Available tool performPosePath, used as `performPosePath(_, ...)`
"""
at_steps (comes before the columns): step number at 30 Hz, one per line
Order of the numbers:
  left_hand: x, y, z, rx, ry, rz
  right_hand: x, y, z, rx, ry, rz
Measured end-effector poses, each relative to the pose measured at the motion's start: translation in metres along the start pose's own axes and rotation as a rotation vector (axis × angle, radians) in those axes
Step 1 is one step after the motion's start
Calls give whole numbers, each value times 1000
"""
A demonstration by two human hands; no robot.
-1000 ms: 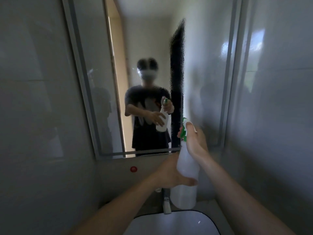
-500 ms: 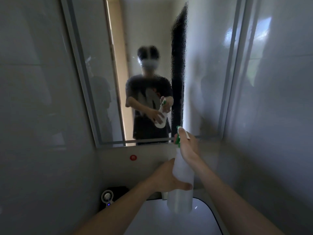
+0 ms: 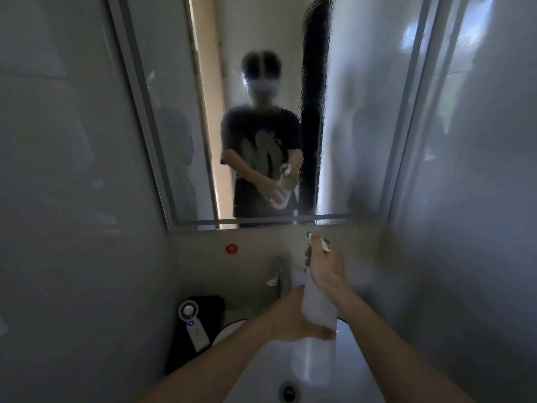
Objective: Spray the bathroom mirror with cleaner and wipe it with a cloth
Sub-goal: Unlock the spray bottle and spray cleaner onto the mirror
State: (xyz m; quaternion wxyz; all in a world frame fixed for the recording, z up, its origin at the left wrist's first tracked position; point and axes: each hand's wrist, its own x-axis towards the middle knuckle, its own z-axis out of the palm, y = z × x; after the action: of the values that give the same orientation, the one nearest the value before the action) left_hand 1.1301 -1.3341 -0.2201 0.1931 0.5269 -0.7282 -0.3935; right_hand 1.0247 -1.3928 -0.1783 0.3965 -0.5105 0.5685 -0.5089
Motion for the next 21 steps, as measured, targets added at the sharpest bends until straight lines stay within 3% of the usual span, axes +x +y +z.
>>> performPosePath(5, -3, -2, -5, 9, 17, -6, -2, 0, 4, 29, -3, -51)
performPosePath(13, -30, -20, -36, -47, 112, -42, -8, -18, 42, 5, -232, -134)
performPosePath(21, -49, -33, -49, -39, 150, -55, -17, -20, 76, -2, -187, -99)
